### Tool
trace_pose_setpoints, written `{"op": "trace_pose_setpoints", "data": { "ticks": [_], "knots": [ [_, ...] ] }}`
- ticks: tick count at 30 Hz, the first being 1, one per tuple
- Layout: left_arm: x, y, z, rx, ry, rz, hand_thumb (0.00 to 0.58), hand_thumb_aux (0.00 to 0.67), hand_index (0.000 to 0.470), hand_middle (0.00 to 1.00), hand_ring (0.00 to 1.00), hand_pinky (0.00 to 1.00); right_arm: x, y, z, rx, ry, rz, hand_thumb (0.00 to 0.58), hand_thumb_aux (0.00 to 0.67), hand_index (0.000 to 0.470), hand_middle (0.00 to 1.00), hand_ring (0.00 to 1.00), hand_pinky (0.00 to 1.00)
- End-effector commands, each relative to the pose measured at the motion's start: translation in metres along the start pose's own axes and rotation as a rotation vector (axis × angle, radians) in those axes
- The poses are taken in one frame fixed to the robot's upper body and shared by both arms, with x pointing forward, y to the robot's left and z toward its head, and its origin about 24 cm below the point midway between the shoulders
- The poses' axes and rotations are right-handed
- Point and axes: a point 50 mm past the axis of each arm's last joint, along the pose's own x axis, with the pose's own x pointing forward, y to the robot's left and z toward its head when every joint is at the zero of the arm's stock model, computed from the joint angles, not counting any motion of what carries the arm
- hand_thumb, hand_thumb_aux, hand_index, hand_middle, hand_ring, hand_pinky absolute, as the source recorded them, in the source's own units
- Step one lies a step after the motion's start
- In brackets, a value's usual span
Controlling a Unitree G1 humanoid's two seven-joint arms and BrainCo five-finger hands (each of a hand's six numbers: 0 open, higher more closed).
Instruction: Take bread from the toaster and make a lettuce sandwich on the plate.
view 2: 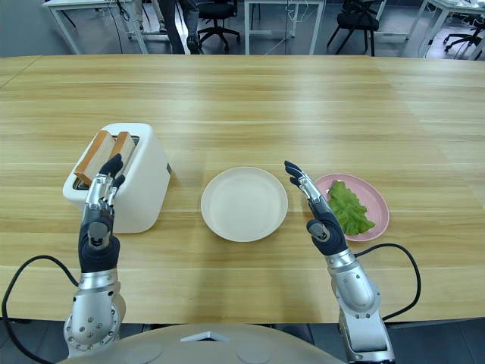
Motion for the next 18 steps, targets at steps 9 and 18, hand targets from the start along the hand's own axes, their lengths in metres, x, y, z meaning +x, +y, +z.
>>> {"op": "trace_pose_setpoints", "data": {
  "ticks": [9, 18],
  "knots": [
    [0.000, 0.004, -0.001, 0.024, 0.010, 0.020, 0.000, 0.000, 0.000, 0.00, 0.00, 0.00, -0.001, -0.001, -0.002, -0.025, 0.011, -0.001, 0.000, 0.000, 0.000, 0.00, 0.00, 0.00],
    [0.009, 0.026, -0.006, 0.263, 0.006, 0.087, 0.000, 0.000, 0.000, 0.00, 0.00, 0.00, -0.002, 0.000, -0.002, -0.028, 0.011, -0.005, 0.000, 0.000, 0.000, 0.00, 0.00, 0.00]
  ]
}}
